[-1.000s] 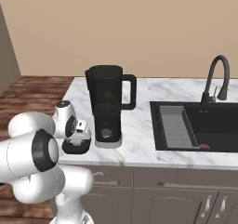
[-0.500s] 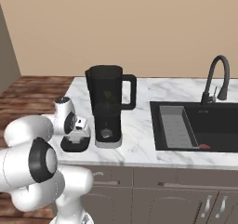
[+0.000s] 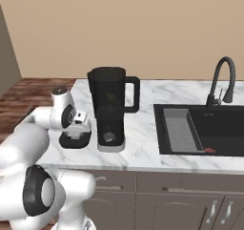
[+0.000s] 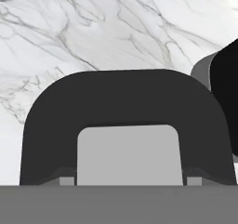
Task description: Grab the garlic and lemon wedge from the fridge, place them in the blender, close the lid, and turn on the blender to create a marinade.
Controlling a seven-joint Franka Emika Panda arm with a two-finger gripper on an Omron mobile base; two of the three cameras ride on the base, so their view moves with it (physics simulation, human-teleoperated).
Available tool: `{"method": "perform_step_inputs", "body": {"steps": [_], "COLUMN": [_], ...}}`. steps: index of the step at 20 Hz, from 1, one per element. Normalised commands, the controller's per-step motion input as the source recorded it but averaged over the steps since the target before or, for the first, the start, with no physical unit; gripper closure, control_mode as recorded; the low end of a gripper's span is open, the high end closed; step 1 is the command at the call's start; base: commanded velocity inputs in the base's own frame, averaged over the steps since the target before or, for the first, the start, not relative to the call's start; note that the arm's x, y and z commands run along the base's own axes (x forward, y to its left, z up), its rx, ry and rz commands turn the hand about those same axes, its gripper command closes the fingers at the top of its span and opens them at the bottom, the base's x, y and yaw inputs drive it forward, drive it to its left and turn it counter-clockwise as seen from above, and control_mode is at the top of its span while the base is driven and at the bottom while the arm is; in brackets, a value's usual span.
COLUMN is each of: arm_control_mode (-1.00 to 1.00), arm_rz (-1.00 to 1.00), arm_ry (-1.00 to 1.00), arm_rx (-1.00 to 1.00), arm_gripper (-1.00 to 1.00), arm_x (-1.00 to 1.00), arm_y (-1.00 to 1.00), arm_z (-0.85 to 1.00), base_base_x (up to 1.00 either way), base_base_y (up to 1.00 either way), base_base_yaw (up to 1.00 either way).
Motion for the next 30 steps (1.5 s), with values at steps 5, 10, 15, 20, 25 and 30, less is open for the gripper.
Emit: {"method": "perform_step_inputs", "body": {"steps": [5,10,15,20,25,30], "arm_control_mode": [-1.00,-1.00,-1.00,-1.00,-1.00,-1.00], "arm_rz": [0.00,0.00,0.00,0.00,0.00,0.00], "arm_ry": [0.00,0.00,0.00,0.00,0.00,0.00], "arm_rx": [-0.02,-0.04,-0.06,-0.05,-0.05,-0.04], "arm_gripper": [1.00,1.00,1.00,1.00,1.00,1.00], "arm_x": [-0.04,-0.08,-0.17,-0.15,-0.04,0.00], "arm_y": [0.03,0.06,0.13,0.10,0.07,0.02], "arm_z": [0.85,0.93,0.99,0.95,0.94,0.83], "base_base_x": [0.00,0.00,0.00,0.00,0.00,0.00], "base_base_y": [0.00,0.00,0.00,0.00,0.00,0.00], "base_base_yaw": [0.00,0.00,0.00,0.00,0.00,0.00]}}
